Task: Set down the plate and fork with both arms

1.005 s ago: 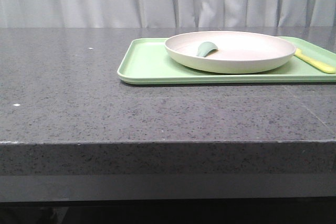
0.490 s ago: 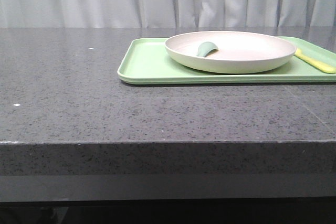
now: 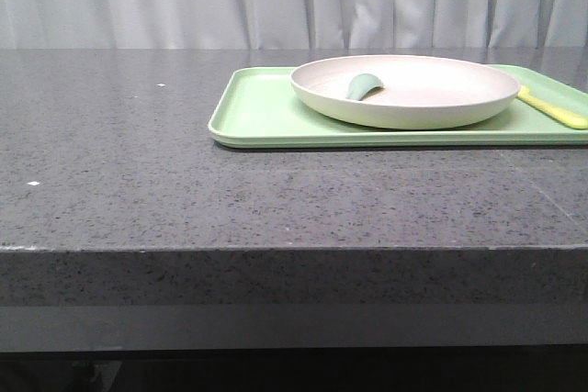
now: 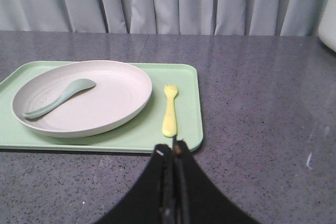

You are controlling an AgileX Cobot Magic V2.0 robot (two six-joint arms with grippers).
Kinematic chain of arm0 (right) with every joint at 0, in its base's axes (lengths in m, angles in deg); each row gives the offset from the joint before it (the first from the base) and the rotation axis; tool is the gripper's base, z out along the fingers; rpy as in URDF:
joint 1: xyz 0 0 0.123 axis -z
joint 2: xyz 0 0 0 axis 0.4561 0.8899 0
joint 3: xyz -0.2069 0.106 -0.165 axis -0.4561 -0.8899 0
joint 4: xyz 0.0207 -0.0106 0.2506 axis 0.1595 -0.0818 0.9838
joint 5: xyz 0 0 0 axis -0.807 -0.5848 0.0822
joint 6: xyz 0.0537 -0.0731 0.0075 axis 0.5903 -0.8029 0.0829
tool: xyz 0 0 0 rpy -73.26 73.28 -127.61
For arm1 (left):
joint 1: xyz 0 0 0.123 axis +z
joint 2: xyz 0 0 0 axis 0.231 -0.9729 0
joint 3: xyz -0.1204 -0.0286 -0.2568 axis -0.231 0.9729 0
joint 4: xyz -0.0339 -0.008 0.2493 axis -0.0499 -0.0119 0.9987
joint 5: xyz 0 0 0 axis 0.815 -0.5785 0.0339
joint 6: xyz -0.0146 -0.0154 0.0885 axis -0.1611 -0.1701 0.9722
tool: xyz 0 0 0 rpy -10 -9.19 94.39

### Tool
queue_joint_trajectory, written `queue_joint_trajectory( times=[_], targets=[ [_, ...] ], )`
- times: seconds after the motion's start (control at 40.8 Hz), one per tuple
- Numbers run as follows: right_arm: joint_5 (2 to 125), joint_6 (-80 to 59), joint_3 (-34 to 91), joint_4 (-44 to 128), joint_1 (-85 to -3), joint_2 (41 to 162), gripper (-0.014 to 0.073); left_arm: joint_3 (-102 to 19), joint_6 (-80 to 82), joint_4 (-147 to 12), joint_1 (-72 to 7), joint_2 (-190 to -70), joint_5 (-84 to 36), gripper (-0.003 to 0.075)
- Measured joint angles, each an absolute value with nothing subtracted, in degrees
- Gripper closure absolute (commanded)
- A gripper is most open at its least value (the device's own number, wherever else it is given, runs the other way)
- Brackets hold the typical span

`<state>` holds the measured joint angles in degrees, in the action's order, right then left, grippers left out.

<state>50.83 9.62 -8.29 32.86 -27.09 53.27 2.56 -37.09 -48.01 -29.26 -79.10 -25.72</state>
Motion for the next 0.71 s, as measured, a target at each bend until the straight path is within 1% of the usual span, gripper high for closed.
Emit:
queue_joint_trajectory(
  times=[0.196,0.392,0.515,0.711],
  targets=[
    [50.83,9.62,-8.29,32.86,-27.09,53.27,0.0663,10.77,-37.09,-47.67,-21.5,-72.28,-24.58,0.0738],
    [50.83,9.62,-8.37,32.86,-27.09,53.27,0.0663,16.25,-37.09,-47.67,-15.8,-71.72,-21.62,0.0738],
    [50.83,9.62,-8.37,32.86,-27.09,53.27,0.0663,16.2,-37.09,-47.67,-13.82,-71.72,-19.36,0.0738],
    [50.83,9.62,-8.37,32.86,-27.09,53.27,0.0663,16.2,-37.09,-47.67,-13.57,-71.72,-18.97,0.0738]
  ],
)
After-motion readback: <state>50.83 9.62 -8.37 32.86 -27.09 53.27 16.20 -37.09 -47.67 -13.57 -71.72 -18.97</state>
